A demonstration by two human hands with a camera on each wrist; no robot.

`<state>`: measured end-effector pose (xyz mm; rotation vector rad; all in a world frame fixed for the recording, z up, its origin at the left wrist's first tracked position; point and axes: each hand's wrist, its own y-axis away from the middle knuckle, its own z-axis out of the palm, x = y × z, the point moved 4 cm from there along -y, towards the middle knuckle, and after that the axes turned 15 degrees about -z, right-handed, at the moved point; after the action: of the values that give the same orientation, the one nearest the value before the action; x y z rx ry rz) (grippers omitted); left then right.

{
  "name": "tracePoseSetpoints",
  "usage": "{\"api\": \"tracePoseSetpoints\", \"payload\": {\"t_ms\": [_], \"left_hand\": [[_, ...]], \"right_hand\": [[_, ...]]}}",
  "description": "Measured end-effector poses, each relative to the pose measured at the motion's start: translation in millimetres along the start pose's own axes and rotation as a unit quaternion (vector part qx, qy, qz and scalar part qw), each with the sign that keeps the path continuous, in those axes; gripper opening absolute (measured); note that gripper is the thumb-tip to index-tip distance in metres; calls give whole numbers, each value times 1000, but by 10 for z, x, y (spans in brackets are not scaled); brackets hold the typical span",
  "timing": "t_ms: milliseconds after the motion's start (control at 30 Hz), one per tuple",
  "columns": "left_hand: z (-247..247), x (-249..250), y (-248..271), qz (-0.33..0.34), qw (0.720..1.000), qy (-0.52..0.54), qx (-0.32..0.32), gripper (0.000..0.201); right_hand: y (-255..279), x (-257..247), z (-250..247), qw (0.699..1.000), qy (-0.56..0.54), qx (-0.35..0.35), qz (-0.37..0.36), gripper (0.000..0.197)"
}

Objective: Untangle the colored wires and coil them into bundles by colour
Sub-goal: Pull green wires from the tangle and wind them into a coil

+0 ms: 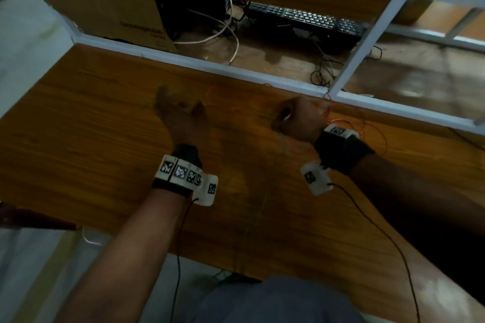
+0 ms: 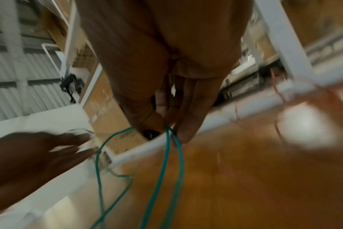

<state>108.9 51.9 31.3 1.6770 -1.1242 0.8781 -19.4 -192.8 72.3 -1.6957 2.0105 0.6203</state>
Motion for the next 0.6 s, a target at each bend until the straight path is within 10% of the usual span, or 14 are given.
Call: {"api": "tracePoseSetpoints", "payload": {"t_ms": [167,267,433,600], "left_hand": [[-205,4,-16,67,988,126,54,48],[85,76,256,47,988,-38,-144,32],[738,13,1002,35,872,-176,-456,77],[966,-239,1085,-78,871,-76,-480,12]], "right_hand": [[-221,-44,-498,990,75,95,-78,5],[-373,-102,-867,981,91,154,-81,14],[-618,-93,-1116,982,62,168,-60,14],[-568,111,-799,986,11,162,-23,24]]}}
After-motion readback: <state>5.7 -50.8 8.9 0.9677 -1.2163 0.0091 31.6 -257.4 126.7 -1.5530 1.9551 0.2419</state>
